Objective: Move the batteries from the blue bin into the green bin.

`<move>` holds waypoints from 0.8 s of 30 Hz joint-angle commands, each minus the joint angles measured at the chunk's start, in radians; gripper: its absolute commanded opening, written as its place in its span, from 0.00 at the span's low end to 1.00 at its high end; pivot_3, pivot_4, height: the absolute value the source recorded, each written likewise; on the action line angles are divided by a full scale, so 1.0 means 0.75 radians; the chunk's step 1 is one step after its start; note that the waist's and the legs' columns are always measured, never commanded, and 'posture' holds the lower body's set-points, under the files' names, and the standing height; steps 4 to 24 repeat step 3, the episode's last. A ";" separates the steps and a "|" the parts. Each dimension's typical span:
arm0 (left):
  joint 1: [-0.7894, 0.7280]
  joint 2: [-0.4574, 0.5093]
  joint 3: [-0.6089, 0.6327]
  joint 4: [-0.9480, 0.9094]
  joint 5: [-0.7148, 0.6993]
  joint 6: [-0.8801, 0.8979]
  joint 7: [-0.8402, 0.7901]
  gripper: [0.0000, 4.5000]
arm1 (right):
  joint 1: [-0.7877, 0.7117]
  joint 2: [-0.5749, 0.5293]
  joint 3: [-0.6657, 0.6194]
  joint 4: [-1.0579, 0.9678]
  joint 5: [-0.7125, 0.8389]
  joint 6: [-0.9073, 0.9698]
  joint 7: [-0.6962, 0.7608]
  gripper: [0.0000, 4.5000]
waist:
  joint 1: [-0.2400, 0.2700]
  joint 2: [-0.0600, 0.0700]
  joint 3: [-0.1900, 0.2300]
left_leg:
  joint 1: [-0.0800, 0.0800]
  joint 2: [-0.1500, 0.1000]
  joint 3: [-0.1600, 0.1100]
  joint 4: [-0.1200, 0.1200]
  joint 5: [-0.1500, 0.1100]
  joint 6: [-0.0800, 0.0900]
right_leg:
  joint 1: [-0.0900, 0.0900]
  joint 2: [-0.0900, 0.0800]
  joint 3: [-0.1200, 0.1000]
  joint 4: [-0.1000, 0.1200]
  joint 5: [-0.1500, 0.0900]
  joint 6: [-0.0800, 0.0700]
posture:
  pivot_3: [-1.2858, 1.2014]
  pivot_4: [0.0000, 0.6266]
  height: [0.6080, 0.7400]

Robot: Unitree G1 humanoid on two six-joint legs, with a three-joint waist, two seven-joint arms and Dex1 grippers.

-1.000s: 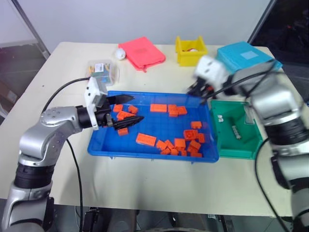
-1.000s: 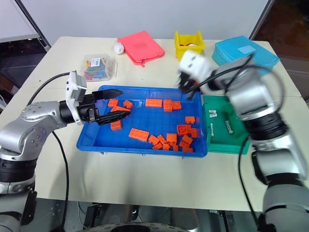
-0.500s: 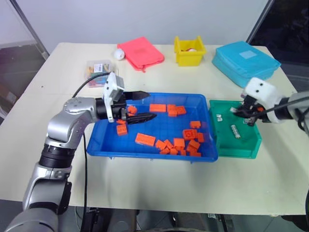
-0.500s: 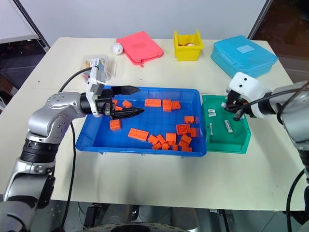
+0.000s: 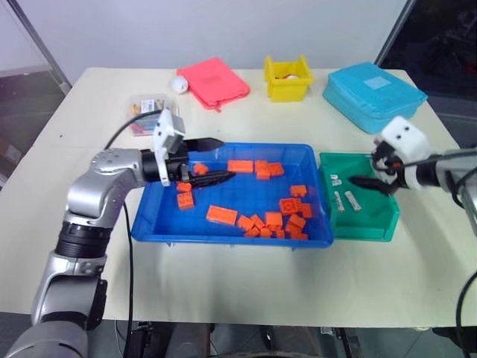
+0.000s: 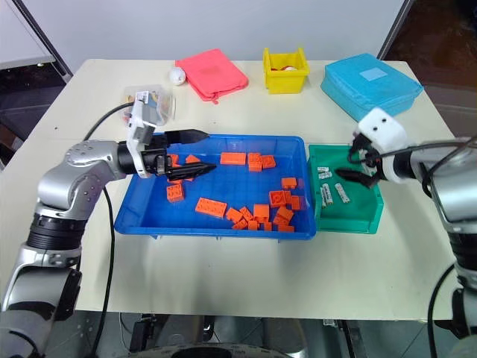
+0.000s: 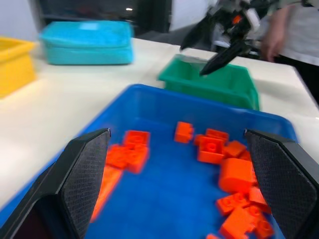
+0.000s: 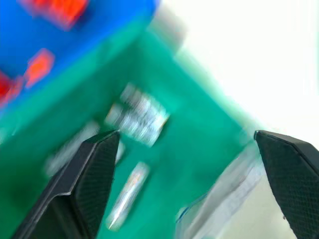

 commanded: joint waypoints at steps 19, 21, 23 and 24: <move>-0.032 0.133 0.255 0.062 -0.014 0.002 0.123 1.00 | -0.163 0.039 -0.177 0.238 0.014 -0.182 -0.136 1.00 | 0.001 0.000 0.000 | -0.001 0.000 0.000 -0.001 0.000 0.000 | -0.001 -0.001 0.000 -0.001 0.000 0.000 | 0.52 0.24 1.00; -0.032 0.133 0.255 0.062 -0.014 0.002 0.123 1.00 | -0.163 0.039 -0.177 0.238 0.014 -0.182 -0.136 1.00 | 0.001 0.000 0.000 | -0.001 0.000 0.000 -0.001 0.000 0.000 | -0.001 -0.001 0.000 -0.001 0.000 0.000 | 0.52 0.24 1.00; -0.032 0.133 0.255 0.062 -0.014 0.002 0.123 1.00 | -0.163 0.039 -0.177 0.238 0.014 -0.182 -0.136 1.00 | 0.001 0.000 0.000 | -0.001 0.000 0.000 -0.001 0.000 0.000 | -0.001 -0.001 0.000 -0.001 0.000 0.000 | 0.52 0.24 1.00; -0.032 0.133 0.255 0.062 -0.014 0.002 0.123 1.00 | -0.163 0.039 -0.177 0.238 0.014 -0.182 -0.136 1.00 | 0.001 0.000 0.000 | -0.001 0.000 0.000 -0.001 0.000 0.000 | -0.001 -0.001 0.000 -0.001 0.000 0.000 | 0.52 0.24 1.00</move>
